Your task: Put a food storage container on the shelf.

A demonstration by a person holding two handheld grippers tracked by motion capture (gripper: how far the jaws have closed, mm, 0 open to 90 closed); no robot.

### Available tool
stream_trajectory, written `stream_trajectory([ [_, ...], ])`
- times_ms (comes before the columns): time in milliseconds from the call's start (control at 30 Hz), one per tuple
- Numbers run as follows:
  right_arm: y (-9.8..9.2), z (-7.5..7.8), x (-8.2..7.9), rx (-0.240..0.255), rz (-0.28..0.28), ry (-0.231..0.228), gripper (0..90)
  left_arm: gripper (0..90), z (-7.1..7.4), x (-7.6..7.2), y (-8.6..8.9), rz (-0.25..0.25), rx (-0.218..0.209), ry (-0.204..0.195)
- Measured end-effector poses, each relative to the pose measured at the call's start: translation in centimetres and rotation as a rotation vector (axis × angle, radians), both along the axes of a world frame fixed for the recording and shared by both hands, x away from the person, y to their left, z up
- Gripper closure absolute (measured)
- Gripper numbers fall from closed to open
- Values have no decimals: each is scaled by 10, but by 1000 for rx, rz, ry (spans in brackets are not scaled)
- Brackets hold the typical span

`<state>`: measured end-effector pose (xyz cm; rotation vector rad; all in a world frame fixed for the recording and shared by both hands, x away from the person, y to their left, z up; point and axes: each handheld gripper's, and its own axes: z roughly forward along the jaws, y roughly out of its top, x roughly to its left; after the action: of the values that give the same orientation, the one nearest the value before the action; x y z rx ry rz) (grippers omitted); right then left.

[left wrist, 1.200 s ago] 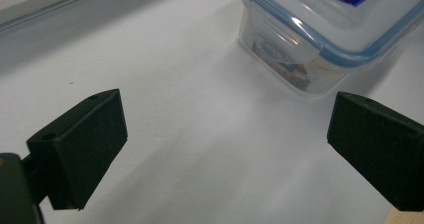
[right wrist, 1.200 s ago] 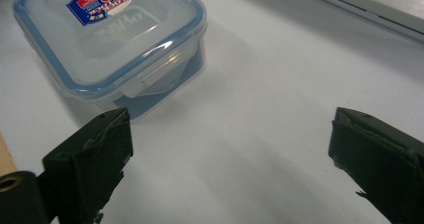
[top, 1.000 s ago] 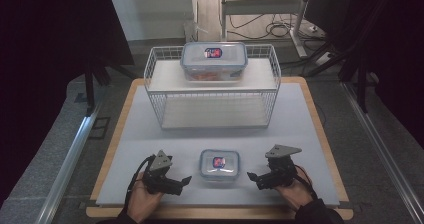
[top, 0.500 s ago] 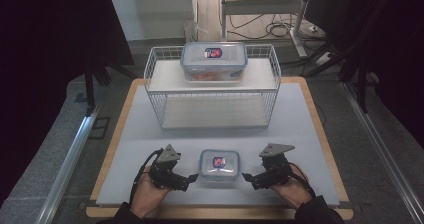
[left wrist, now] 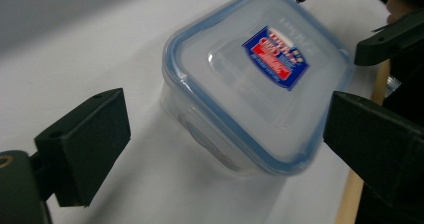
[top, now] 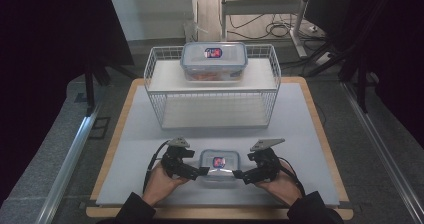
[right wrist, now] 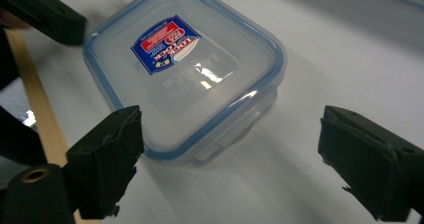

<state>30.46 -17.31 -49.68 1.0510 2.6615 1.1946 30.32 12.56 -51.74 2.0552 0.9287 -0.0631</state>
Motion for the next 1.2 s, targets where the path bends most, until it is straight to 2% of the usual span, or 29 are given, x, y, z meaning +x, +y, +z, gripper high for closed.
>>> stream_trajectory([
  [100,2,-4,6,39,2,54,154,118,-6,3,0,-26,-42,42],
  [200,4,-8,10,67,5,100,187,171,-11,5,0,-45,-104,94],
  [233,4,-9,11,75,8,117,202,200,-11,5,-1,-40,-107,103],
  [300,5,-11,13,105,21,158,242,215,-11,4,0,-39,-116,108],
  [367,5,-14,15,120,23,192,229,255,-11,2,3,-35,-125,110],
  [433,3,-15,16,132,21,225,256,283,-11,0,5,-34,-133,116],
  [533,-1,-16,15,147,22,266,311,325,-10,-6,8,-25,-133,103],
  [667,-7,-14,11,184,15,275,425,429,-9,-13,16,-15,-167,103],
  [833,-12,-13,9,242,2,282,520,550,-11,-21,25,8,-245,123],
  [1000,-15,-13,6,261,5,286,544,558,-16,-26,26,17,-279,140],
  [1200,-19,-16,3,296,-1,301,569,553,-18,-26,26,28,-289,137],
])
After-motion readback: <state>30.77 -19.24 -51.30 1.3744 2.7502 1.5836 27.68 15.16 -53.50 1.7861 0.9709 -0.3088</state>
